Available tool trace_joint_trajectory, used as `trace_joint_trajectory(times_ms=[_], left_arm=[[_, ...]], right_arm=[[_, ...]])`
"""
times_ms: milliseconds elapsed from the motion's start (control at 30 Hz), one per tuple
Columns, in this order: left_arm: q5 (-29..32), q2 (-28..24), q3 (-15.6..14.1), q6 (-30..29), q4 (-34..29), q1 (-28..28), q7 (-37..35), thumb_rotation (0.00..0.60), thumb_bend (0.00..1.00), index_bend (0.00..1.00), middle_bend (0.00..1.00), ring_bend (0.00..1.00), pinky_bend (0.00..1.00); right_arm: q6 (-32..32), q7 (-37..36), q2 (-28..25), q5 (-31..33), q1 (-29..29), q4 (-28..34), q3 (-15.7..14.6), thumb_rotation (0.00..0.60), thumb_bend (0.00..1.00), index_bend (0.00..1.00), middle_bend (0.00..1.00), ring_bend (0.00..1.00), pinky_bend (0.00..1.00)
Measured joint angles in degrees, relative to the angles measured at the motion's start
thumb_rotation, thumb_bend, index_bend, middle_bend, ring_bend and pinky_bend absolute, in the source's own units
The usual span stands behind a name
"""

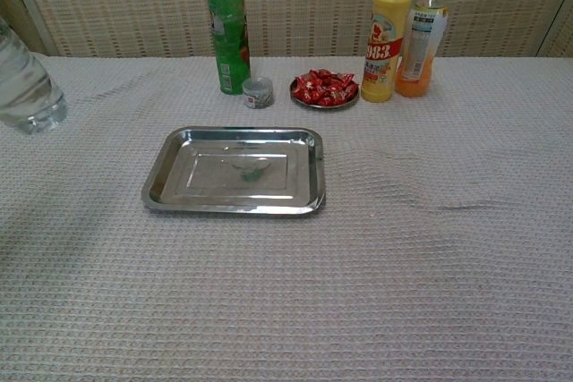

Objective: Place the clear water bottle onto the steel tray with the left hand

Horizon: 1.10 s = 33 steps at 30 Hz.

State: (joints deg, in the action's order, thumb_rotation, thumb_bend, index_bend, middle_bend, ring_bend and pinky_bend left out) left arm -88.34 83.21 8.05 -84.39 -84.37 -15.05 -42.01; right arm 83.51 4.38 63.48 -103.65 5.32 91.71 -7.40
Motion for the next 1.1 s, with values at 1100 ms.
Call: trace_joint_trajectory(times_ms=[1100], left_arm=[[0.59, 1.75, -0.5, 6.41, 1.61, -4.95, 1.85, 0.6, 0.46, 0.34, 0.37, 0.21, 0.23]], right_arm=[[-0.12, 0.08, -0.08, 0.44, -0.06, 0.3, 0.16, 0.6, 0.06, 0.0, 0.0, 0.0, 0.0]])
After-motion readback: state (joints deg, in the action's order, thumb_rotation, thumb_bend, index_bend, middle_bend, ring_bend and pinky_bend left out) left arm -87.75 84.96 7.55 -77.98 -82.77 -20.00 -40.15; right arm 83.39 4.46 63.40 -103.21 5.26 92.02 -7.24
